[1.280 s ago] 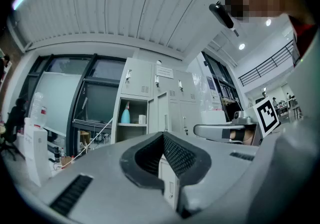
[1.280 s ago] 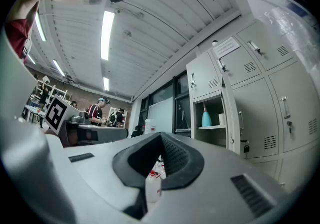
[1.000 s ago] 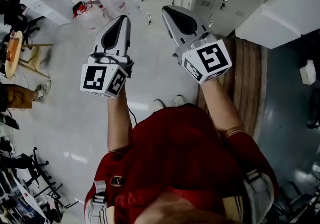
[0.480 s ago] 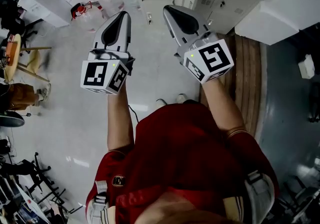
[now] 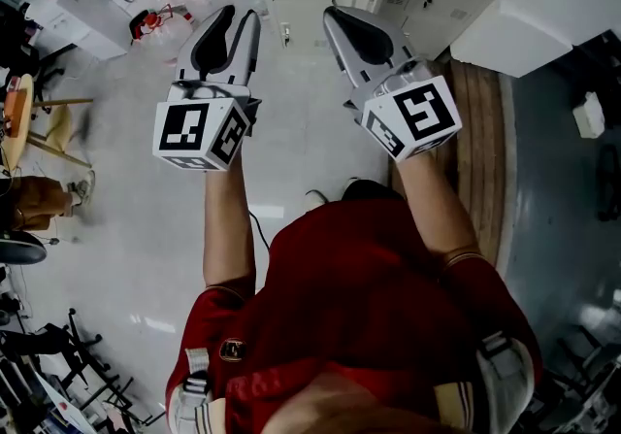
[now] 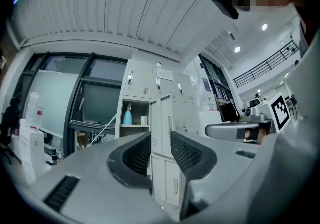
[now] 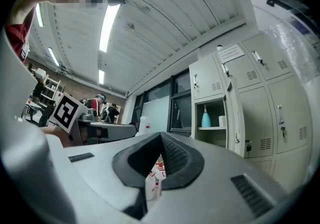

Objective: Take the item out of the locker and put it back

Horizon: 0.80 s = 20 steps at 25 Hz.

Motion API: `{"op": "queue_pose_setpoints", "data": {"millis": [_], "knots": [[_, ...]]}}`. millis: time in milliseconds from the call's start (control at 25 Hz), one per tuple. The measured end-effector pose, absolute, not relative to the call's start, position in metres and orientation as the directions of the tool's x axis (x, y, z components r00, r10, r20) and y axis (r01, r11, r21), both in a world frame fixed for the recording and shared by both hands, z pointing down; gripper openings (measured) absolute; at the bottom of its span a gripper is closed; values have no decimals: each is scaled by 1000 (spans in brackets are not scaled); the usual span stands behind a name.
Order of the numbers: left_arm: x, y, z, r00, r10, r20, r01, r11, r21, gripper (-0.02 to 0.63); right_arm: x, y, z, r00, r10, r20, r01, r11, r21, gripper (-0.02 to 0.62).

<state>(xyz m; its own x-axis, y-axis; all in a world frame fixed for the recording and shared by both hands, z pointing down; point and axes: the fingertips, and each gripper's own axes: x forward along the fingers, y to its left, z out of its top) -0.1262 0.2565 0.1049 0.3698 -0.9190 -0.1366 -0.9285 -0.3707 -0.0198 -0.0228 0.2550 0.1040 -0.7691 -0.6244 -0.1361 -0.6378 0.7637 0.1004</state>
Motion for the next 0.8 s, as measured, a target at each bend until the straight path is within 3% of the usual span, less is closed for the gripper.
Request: {"op": "queue_pose_setpoints", "data": {"millis": [800], "knots": [[-132,191,90,348,-931,-107,-937,-348,-17,158,-33,202,85,-745,-648,-157,-665,740,101,-3]]}}
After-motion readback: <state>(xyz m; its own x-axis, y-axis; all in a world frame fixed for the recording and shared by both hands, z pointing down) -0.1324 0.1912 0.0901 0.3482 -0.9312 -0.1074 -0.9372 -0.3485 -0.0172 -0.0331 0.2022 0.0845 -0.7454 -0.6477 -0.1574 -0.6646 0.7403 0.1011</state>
